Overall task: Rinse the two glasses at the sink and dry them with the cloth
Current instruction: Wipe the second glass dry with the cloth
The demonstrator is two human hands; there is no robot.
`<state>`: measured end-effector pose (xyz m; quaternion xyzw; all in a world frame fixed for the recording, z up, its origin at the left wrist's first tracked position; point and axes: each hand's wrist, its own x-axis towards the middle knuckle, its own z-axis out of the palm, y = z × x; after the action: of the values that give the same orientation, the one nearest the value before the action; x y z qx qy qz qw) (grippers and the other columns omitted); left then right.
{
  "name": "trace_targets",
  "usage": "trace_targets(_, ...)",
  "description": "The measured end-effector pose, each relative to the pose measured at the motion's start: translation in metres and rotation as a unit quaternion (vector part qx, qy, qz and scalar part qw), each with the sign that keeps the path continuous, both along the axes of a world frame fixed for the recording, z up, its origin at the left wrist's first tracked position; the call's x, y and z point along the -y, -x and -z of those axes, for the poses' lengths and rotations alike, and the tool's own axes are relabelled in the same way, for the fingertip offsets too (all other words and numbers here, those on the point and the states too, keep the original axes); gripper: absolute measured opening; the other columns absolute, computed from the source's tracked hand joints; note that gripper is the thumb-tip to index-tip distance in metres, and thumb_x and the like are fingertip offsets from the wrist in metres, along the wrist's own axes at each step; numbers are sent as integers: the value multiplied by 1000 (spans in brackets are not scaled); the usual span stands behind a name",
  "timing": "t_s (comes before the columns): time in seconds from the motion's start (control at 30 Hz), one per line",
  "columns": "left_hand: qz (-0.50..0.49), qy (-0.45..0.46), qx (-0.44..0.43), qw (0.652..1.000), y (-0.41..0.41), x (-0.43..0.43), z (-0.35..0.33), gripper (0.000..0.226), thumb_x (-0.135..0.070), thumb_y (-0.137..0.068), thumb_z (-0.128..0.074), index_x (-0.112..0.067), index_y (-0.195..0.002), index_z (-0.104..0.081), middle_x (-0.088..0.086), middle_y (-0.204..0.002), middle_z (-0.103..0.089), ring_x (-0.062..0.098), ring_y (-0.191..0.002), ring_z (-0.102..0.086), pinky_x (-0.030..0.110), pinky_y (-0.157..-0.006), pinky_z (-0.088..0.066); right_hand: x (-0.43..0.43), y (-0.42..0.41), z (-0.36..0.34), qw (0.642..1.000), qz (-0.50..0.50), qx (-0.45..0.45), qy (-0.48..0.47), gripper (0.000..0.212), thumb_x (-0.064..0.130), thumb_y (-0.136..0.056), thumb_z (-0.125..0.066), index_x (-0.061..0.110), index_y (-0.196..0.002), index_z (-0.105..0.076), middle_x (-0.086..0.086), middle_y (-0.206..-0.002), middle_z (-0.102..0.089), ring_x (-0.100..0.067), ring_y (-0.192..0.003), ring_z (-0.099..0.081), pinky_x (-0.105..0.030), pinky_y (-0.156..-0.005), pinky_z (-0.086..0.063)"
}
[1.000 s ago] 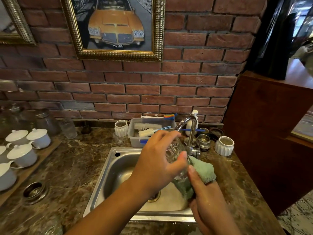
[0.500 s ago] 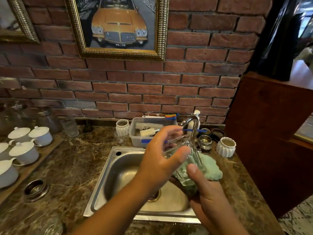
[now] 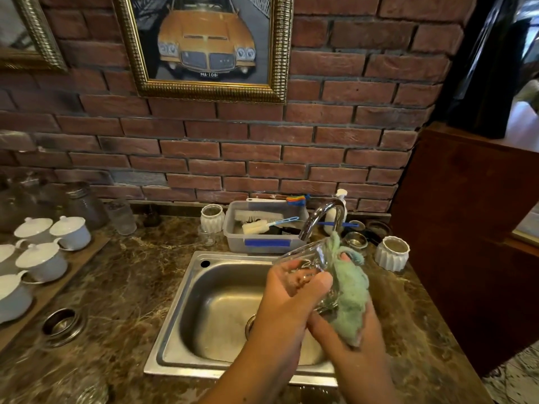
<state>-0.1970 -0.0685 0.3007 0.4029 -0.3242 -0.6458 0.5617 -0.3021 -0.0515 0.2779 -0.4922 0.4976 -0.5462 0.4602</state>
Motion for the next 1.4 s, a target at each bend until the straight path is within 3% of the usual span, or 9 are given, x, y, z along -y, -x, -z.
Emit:
trace_targets(0.2,52,22,61,997,-39,-5,19,56,-33,-63,-91,-29,-114,-68,10,-111,-76,32,-98,-74,44,-74,-62,13,25,-15,897,-10,431,-99,79,6,-49,-87,6,-124,-62,-20,-117,-72,-36,-103,-72,-48,-79,-61)
trace_targets(0.33,93,21,117,989,-52,-15,28,78,-66,-45,-92,-40,-115,-70,6,-107,-75,26,-95,-72,55,-86,-58,14,37,-31,966,13,252,-46,75,36,-54,-87,23,-124,-64,-10,-120,-72,-32,-110,-69,-53,-97,-53)
trace_targets(0.43,108,22,135,985,-53,-19,27,92,-67,-48,-91,-30,-126,-60,9,-118,-73,32,-108,-71,60,-97,-53,7,36,-56,986,-166,-18,31,52,64,-58,-80,56,-108,-66,20,-116,-71,-2,-107,-68,-21,-86,-57)
trace_targets(0.57,93,22,83,992,-58,-19,28,92,-50,-56,-95,-10,-127,-52,24,-122,-68,49,-116,-63,68,-100,-45,14,21,-42,932,-236,-227,154,29,9,-83,-66,31,-100,-74,15,-88,-76,12,-81,-67,-5,-72,-50)
trace_targets(0.63,91,27,115,989,-62,-17,27,72,-36,-64,-91,-7,-120,-56,19,-114,-72,40,-106,-69,59,-92,-53,19,19,-37,929,-258,-233,125,54,-21,-82,-55,28,-91,-77,6,-77,-76,9,-71,-69,-10,-69,-54)
trace_targets(0.8,166,62,192,965,-71,-11,17,36,-16,-82,-78,-9,-110,-56,4,-102,-72,13,-81,-72,18,-55,-54,18,22,-57,881,-379,-269,86,34,18,-80,-81,46,-93,-67,21,-93,-71,2,-87,-67,-11,-73,-49)
trace_targets(1.2,69,-19,141,987,-54,-10,20,33,-51,-84,-64,-23,-91,-79,12,-100,-77,26,-94,-76,37,-75,-59,8,22,-30,877,-361,-282,145,14,33,-77,-77,30,-90,-73,16,-89,-74,-1,-85,-68,-15,-74,-53)
trace_targets(1.3,46,-111,54,991,-53,-11,23,38,-49,-84,-64,-16,-94,-80,18,-102,-78,34,-96,-75,47,-89,-59,3,23,-5,919,-68,-300,249,43,36,-47,-95,27,-85,-76,10,-83,-77,17,-84,-64,-13,-80,-53)
trace_targets(1.4,64,-195,-10,979,-56,-14,28,51,-53,-89,-63,-9,-110,-77,21,-111,-75,40,-105,-72,56,-101,-52,6,6,6,811,-174,-448,333,61,26,-62,-80,35,-118,-59,14,-112,-71,11,-115,-55,-49,-111,-40)
